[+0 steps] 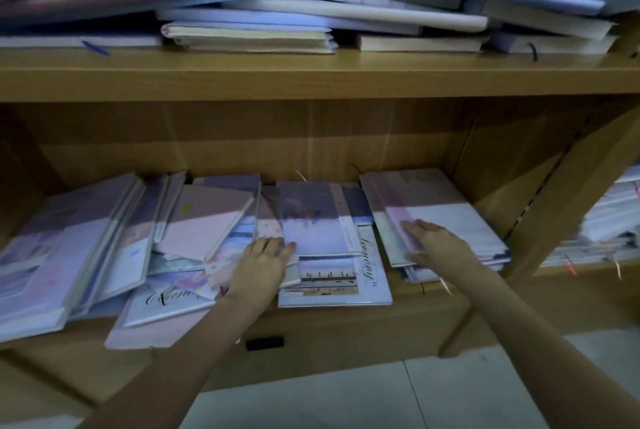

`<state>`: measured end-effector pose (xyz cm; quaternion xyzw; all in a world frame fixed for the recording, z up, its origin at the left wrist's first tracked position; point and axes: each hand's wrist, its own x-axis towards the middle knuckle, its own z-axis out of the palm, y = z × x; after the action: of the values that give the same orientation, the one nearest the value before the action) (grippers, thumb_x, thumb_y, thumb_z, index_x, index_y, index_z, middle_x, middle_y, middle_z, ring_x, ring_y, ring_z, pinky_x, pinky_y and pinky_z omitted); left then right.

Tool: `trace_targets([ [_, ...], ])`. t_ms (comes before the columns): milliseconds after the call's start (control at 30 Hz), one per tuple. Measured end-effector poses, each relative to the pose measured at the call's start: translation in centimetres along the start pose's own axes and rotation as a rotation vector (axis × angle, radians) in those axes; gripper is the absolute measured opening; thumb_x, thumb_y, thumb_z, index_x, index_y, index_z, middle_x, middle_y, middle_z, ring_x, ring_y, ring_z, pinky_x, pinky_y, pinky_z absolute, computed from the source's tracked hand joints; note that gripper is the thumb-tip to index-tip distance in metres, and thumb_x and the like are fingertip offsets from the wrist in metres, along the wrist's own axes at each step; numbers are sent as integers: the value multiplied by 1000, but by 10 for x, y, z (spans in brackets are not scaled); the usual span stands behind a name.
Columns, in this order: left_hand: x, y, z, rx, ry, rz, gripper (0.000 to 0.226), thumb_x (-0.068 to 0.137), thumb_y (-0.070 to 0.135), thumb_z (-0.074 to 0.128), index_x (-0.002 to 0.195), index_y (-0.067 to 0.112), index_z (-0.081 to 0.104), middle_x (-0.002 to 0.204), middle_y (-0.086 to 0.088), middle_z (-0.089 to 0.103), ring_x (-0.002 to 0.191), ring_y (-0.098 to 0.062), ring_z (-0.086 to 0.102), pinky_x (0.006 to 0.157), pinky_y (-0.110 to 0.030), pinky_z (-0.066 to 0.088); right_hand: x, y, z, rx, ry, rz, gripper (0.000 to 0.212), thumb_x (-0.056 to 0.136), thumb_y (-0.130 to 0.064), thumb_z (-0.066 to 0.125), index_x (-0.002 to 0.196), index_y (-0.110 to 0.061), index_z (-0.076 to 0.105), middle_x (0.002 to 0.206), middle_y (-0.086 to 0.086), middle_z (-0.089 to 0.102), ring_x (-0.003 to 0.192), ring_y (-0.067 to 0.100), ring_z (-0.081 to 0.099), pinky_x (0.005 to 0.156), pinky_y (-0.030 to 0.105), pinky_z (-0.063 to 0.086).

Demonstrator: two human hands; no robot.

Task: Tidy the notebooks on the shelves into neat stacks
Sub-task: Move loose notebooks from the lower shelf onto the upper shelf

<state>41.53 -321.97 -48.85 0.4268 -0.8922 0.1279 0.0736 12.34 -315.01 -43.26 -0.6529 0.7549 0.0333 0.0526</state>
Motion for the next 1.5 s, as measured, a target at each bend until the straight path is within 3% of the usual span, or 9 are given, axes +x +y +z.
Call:
trace_targets([
  [133, -6, -4, -6, -42, 173, 52, 37, 57, 13, 69, 94, 14, 71, 86, -6, 69, 81, -25, 57, 80, -34, 45, 13, -7, 5, 134, -43, 3, 61, 86, -44, 62, 132, -10, 41, 134, 13, 45, 121, 28, 42, 99, 36, 39],
  [267, -20, -28, -22, -18, 269, -105, 39, 68, 8, 53, 107, 9, 58, 104, -15, 63, 98, -33, 52, 90, -44, 37, 31, -51, 21, 219, -21, -123, 85, 84, -47, 62, 150, -20, 15, 157, 10, 9, 142, 29, 14, 114, 41, 20],
  [500, -35, -72, -38, -70, -61, -434, 74, 80, 38, 69, 136, 0, 38, 133, -25, 47, 122, -37, 48, 95, -42, 45, 51, -117, 45, -107, 61, -166, 59, 96, -15, 45, 148, -19, 16, 154, 6, 18, 138, 30, 22, 109, 41, 30],
  [700, -25, -80, -36, 13, -102, -379, 49, 95, 22, 42, 138, 3, 29, 131, -14, 45, 122, -28, 43, 94, -32, 37, 38, -95, 0, 57, 422, -52, 37, 93, -1, 40, 127, -9, 51, 102, 15, 66, 90, 33, 64, 73, 38, 49],
  [833, -30, -74, -37, 59, -128, -309, 58, 56, 9, 81, 103, -16, 58, 93, -29, 63, 83, -39, 64, 67, -31, 53, 25, -80, -33, 496, 679, -19, 12, 95, -9, 49, 95, -2, 58, 70, 14, 59, 68, 35, 56, 59, 35, 39],
  [1000, -43, -63, -49, -60, -85, -330, 57, 96, 19, 44, 140, -9, 21, 147, -25, 27, 136, -30, 31, 108, -29, 25, -1, -67, -31, 871, 457, -57, 28, 94, -9, 52, 121, -15, 57, 119, -5, 48, 117, 13, 41, 94, 33, 37],
  [1133, -48, -65, -50, -64, -61, -397, 59, 82, 18, 66, 130, -9, 45, 137, -26, 43, 126, -32, 45, 103, -31, 37, -3, -78, 24, 1243, 201, 317, 23, 101, -21, 39, 115, -9, 52, 114, 9, 55, 103, 27, 52, 84, 40, 46],
  [1300, -49, -65, -50, 45, -65, -252, 69, -1, 17, 90, 61, -5, 69, 64, -16, 67, 53, -26, 65, 42, -22, 45, -15, -98, 40, 1458, 13, 417, 34, 90, -30, 61, 111, -6, 51, 109, 10, 57, 101, 28, 55, 86, 41, 48],
  [1500, -48, -68, -47, 72, -178, -304, 68, 41, 17, 89, 95, -13, 62, 91, -27, 64, 80, -34, 65, 65, -25, 51, -17, -111, 18, 1610, 175, 403, 45, 81, 7, 64, 121, -6, 47, 120, 15, 59, 106, 35, 58, 90, 45, 49],
])
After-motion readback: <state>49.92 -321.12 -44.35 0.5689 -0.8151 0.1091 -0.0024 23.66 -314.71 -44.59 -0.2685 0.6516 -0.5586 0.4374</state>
